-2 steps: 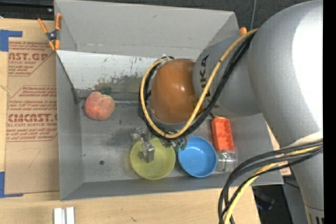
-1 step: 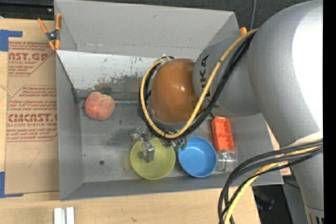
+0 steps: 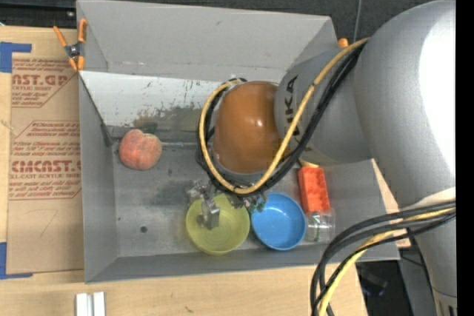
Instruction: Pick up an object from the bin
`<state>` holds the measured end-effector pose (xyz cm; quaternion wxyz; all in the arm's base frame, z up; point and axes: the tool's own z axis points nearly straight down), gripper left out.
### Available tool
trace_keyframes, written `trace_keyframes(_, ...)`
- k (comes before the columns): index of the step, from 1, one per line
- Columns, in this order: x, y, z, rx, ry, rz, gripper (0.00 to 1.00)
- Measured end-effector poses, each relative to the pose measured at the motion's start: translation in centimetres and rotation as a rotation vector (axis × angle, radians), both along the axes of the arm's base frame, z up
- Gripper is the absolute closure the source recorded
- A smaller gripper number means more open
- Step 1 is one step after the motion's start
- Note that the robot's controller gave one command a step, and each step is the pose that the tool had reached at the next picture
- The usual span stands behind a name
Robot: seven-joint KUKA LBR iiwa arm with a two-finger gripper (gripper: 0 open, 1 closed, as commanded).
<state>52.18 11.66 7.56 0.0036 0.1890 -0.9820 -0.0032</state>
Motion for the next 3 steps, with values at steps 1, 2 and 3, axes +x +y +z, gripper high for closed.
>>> trace_keyframes(1, -0.1, 0.0, 2.3, -0.002, 0.004, 0.0, 1.0)
trace_keyframes(2, 0.0, 0.0, 4.6, -0.001, 0.0, 0.0, 1.0)
trace_keyframes(3, 0.1, 0.1, 6.6, 0.0, -0.004, 0.0, 1.0)
